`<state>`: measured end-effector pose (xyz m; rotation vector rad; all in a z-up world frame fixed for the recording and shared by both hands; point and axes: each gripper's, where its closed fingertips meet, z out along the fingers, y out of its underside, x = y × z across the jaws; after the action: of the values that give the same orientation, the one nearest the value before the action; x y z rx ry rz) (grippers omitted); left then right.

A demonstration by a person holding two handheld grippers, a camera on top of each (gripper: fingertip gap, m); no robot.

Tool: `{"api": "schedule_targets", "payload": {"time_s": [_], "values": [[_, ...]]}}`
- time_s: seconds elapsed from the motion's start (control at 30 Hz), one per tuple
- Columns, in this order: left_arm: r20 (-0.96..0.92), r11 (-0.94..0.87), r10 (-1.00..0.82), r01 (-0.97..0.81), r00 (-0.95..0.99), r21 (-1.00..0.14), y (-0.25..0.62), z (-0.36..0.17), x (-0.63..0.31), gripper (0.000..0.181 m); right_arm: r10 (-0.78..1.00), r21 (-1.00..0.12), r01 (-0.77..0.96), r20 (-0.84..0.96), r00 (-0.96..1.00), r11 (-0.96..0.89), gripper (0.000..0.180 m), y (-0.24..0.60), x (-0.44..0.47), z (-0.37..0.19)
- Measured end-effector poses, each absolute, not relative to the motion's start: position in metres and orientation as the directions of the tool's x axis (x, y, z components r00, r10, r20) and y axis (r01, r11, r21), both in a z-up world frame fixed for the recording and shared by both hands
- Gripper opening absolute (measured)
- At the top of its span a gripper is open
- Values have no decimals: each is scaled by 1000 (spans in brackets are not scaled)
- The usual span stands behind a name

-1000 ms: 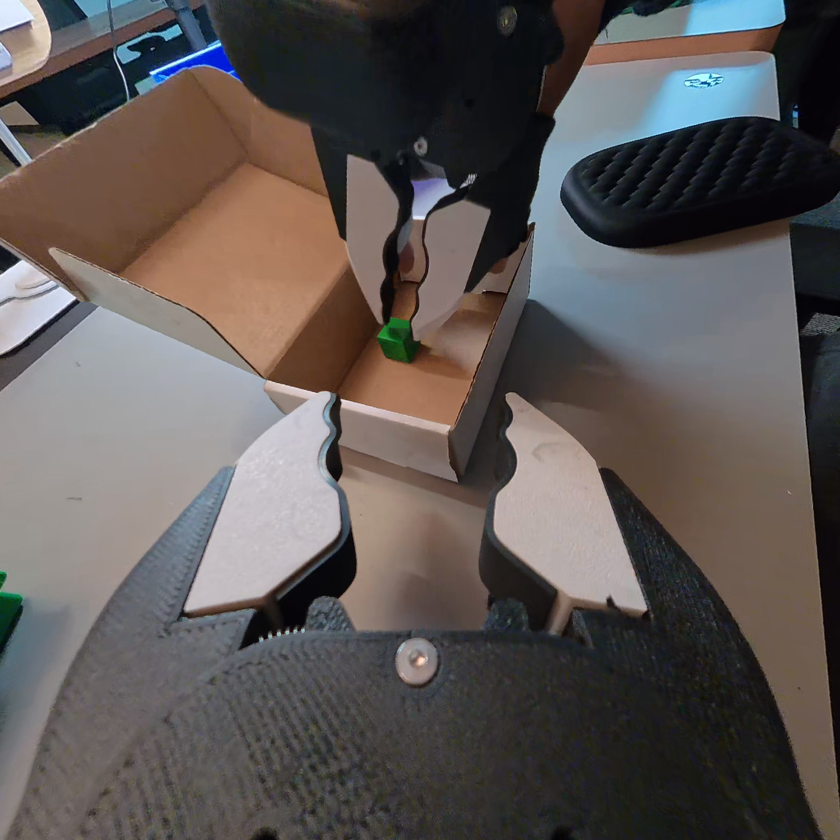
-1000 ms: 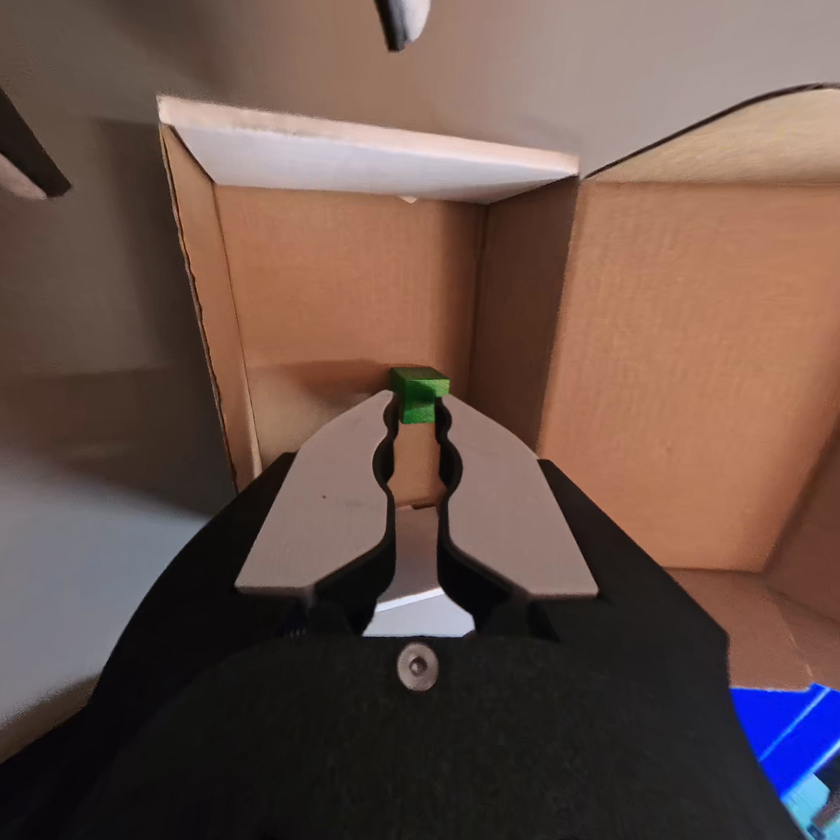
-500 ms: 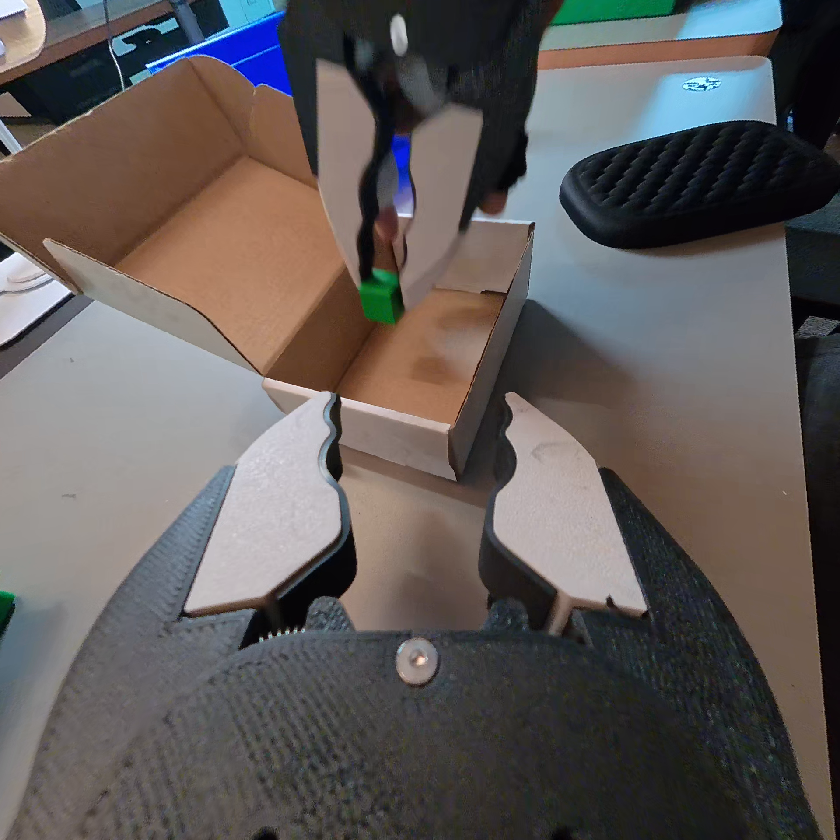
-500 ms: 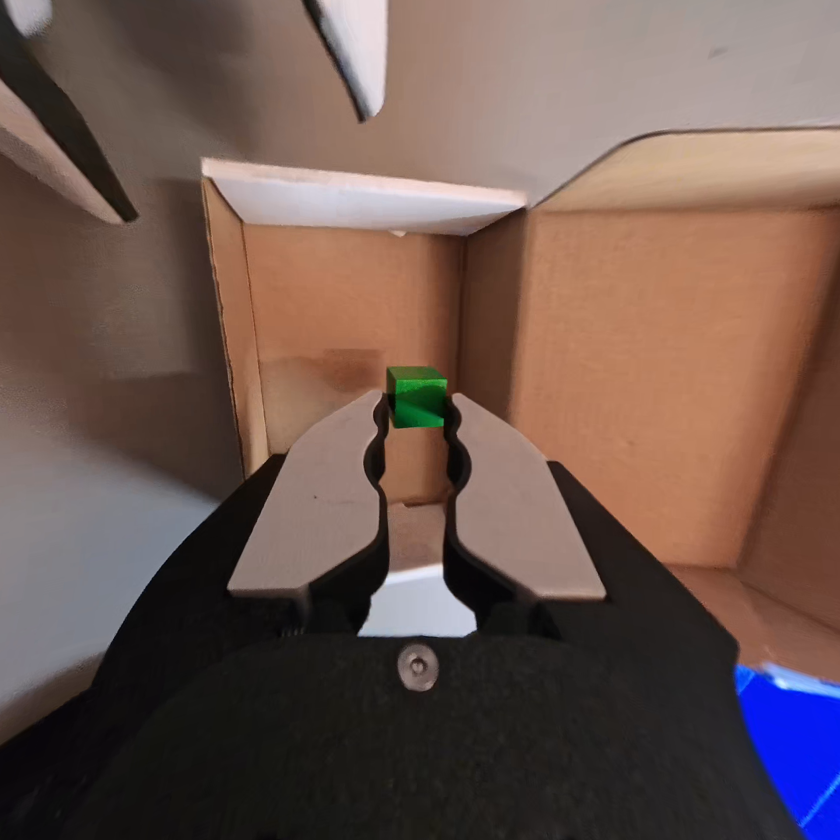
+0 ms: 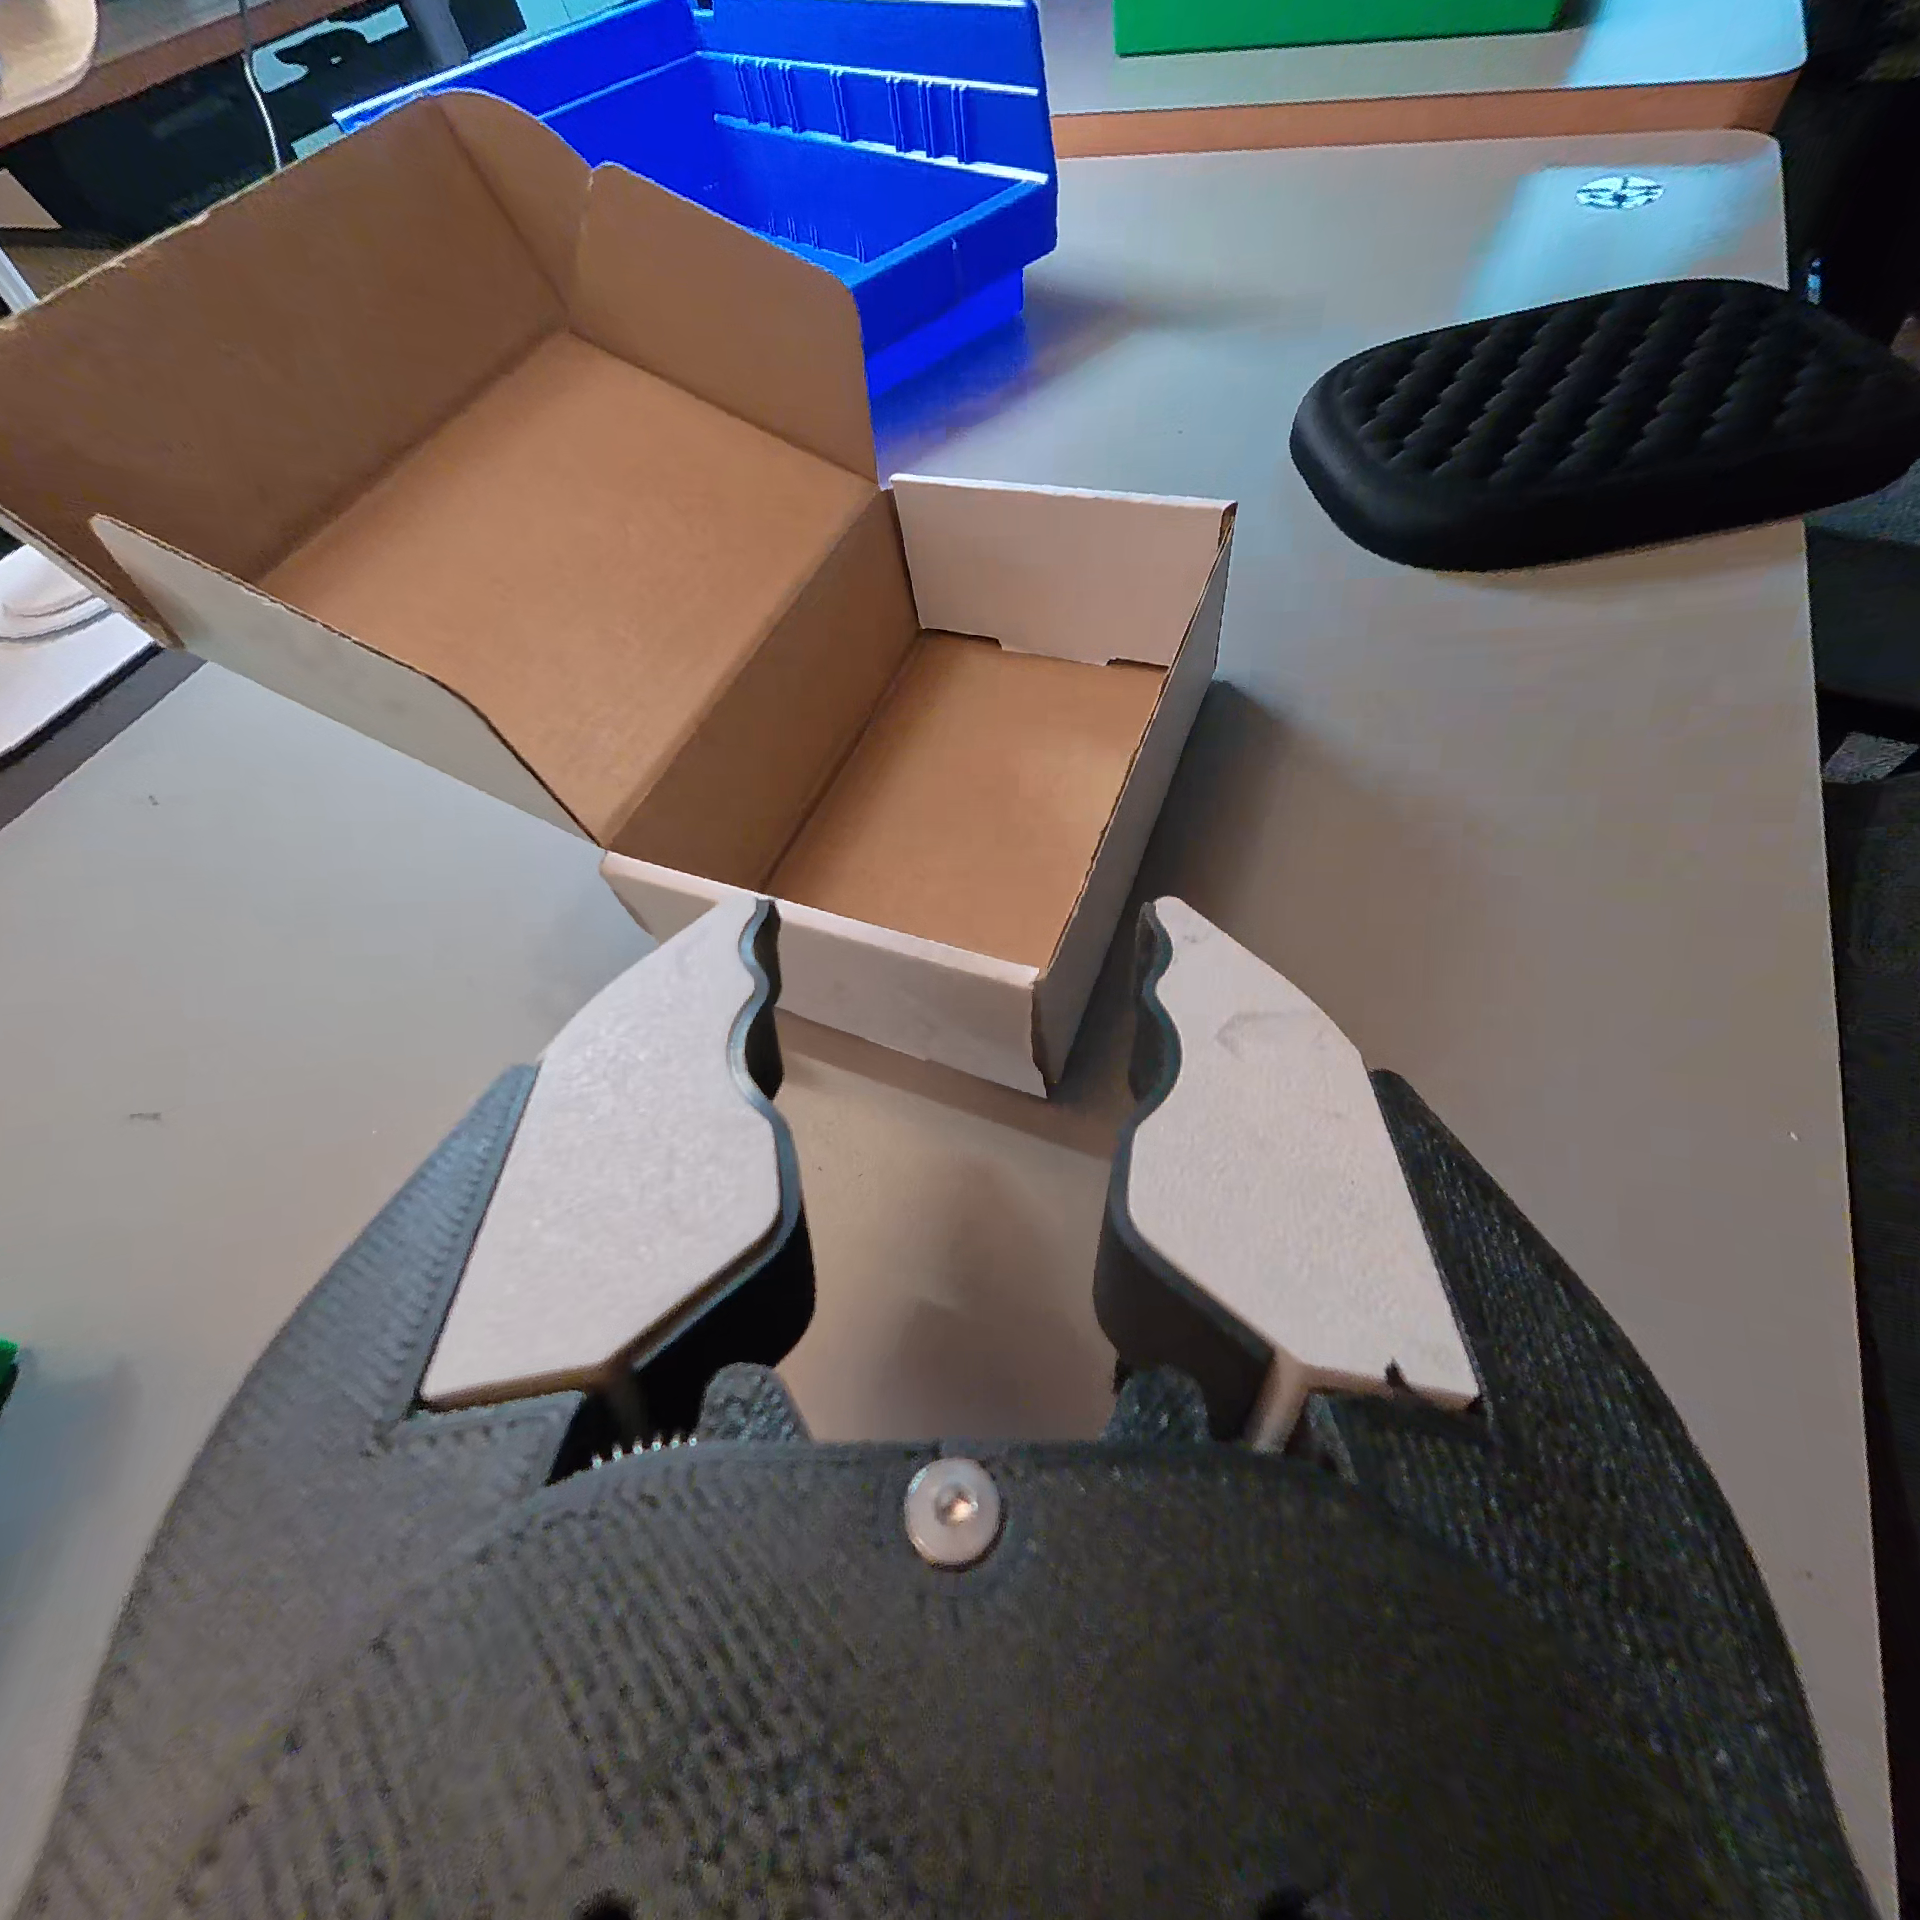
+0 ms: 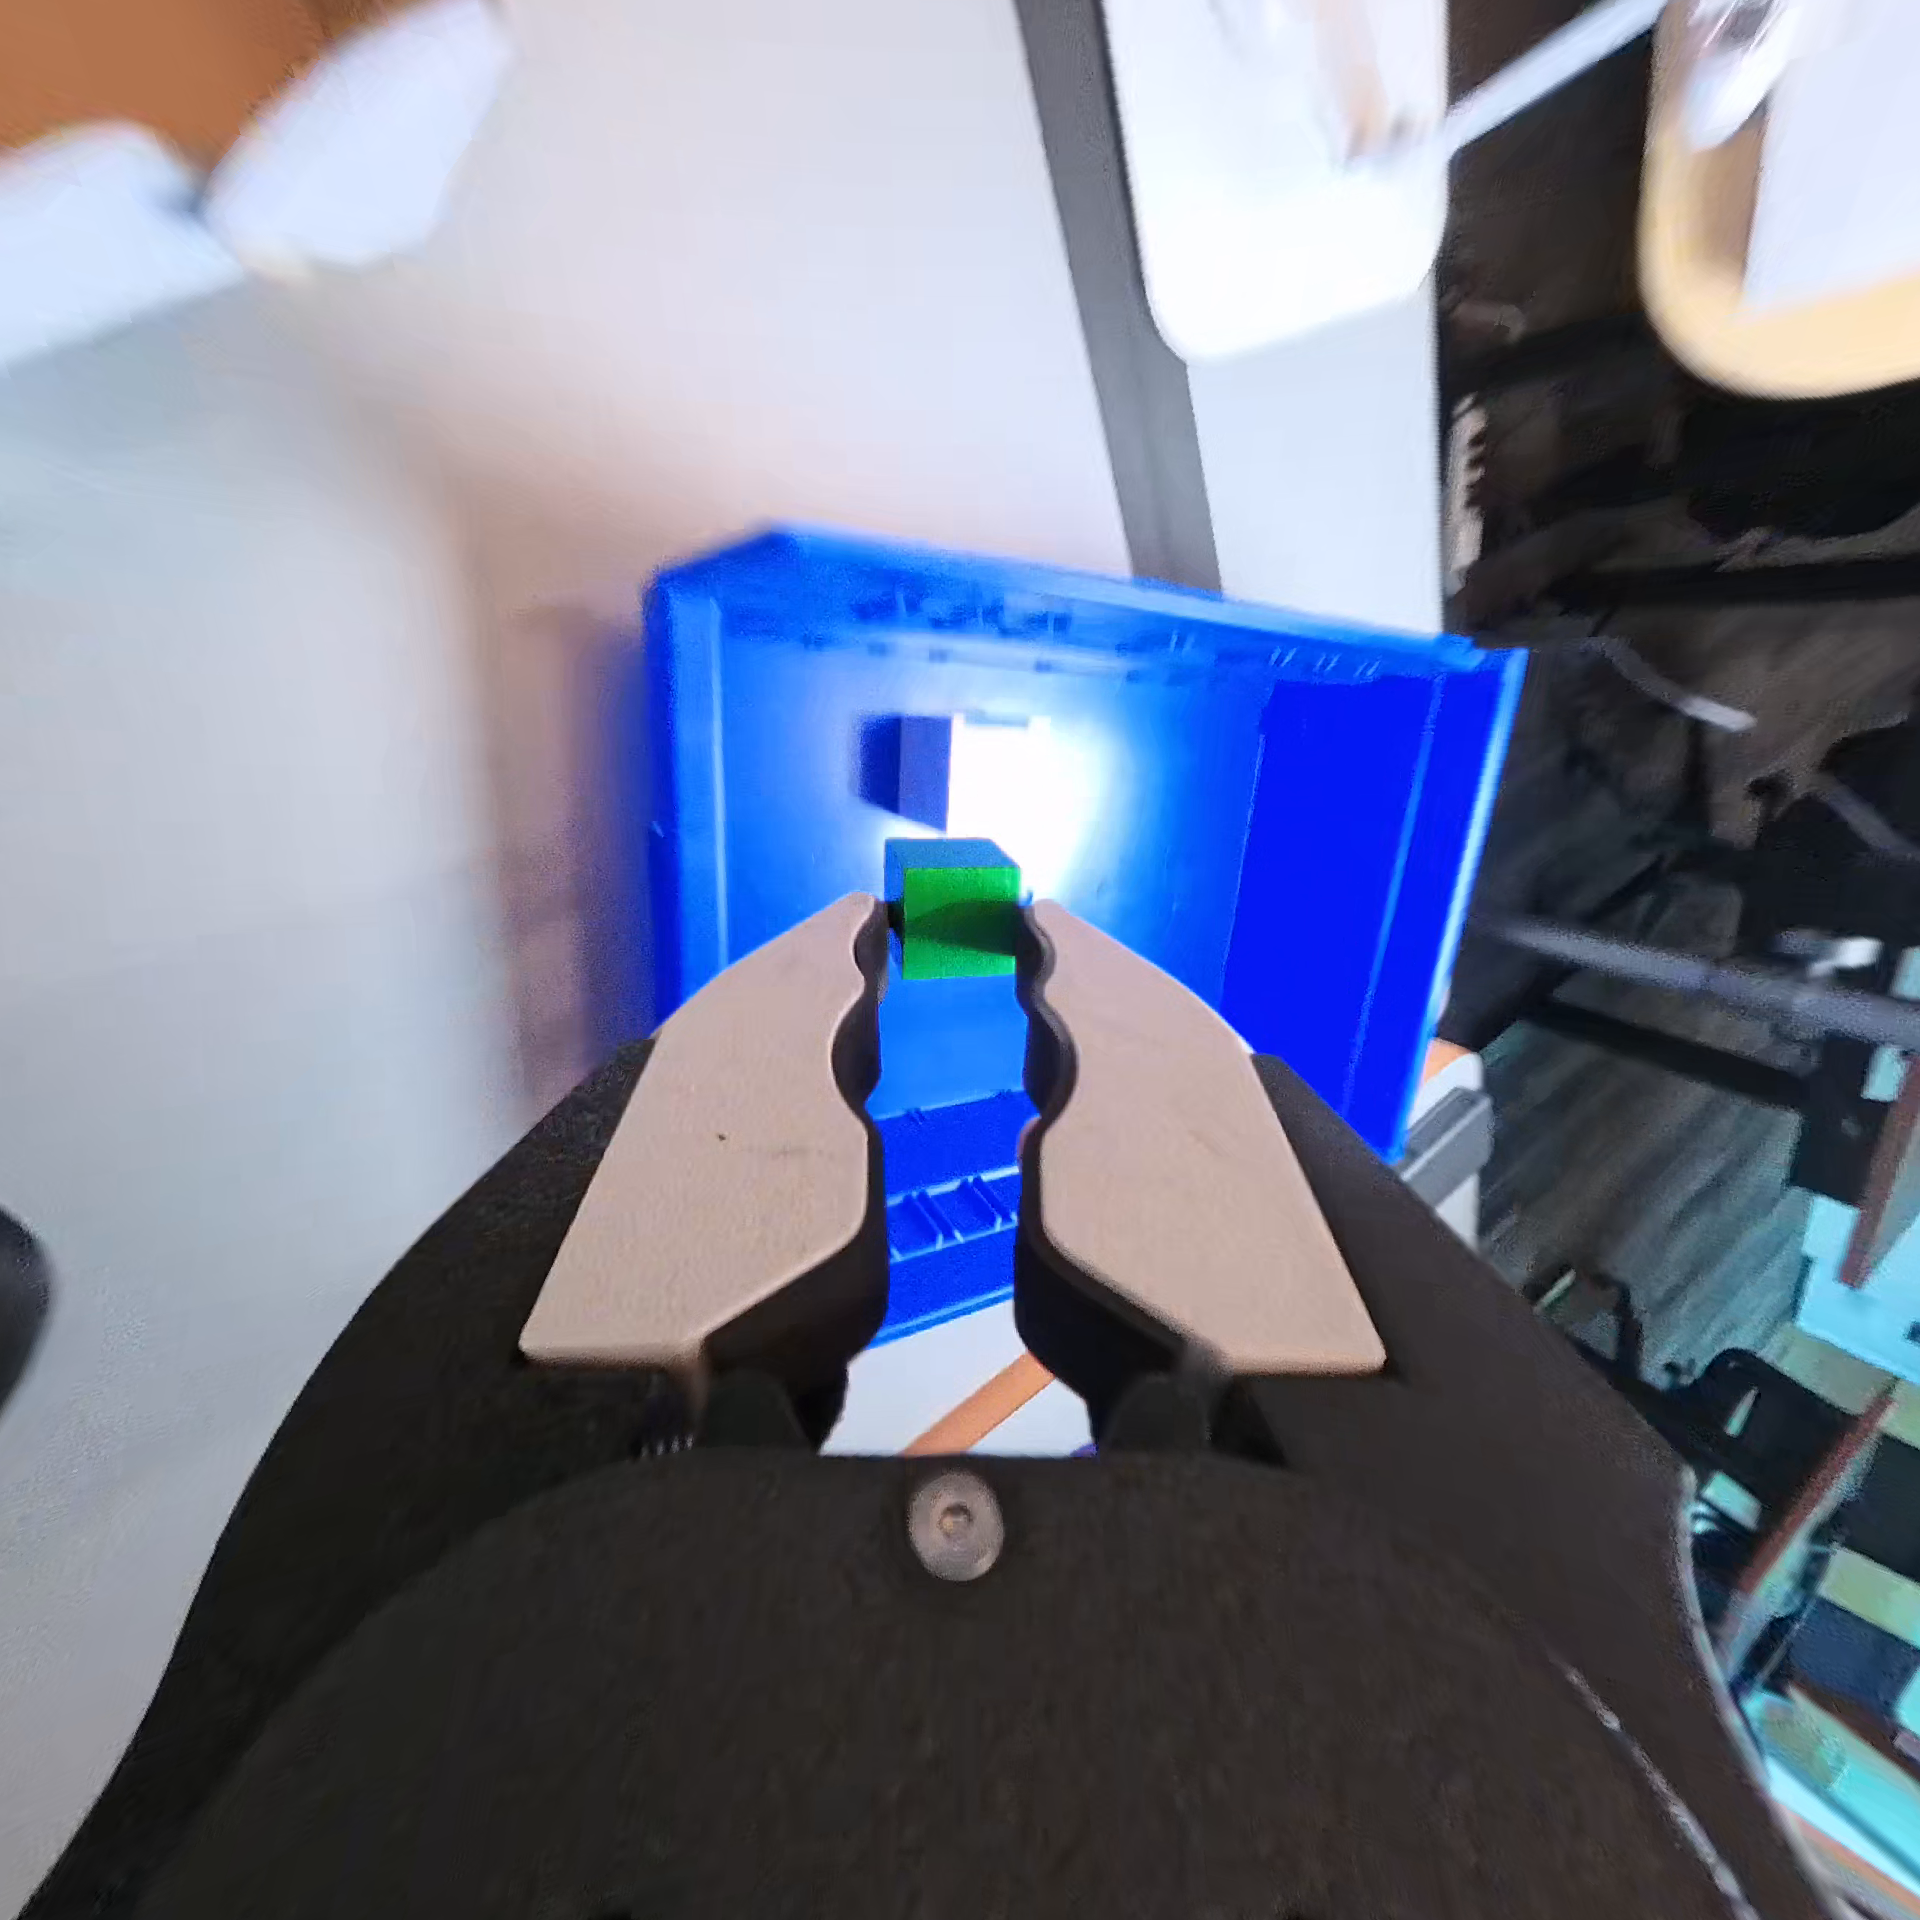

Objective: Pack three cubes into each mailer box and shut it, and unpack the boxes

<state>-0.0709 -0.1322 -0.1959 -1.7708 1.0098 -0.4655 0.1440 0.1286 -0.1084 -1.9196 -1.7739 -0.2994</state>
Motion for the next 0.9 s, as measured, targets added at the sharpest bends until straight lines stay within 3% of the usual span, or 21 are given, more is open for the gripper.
{"api": "schedule_targets", "payload": {"time_s": [0.4,0.67,0.9], "values": [[-76,-193,-802,-378,592,-906,-128,-196,-74,64,916,46,976,358,181,-211,23,191,227,-227],[-57,-205,-801,-361,596,-910,-127,-195,-76,64,936,158,958,300,184,-239,23,194,238,-249],[-57,-205,-802,-363,595,-909,-127,-195,-75,64,945,170,960,281,170,-223,23,193,239,-249]]}}
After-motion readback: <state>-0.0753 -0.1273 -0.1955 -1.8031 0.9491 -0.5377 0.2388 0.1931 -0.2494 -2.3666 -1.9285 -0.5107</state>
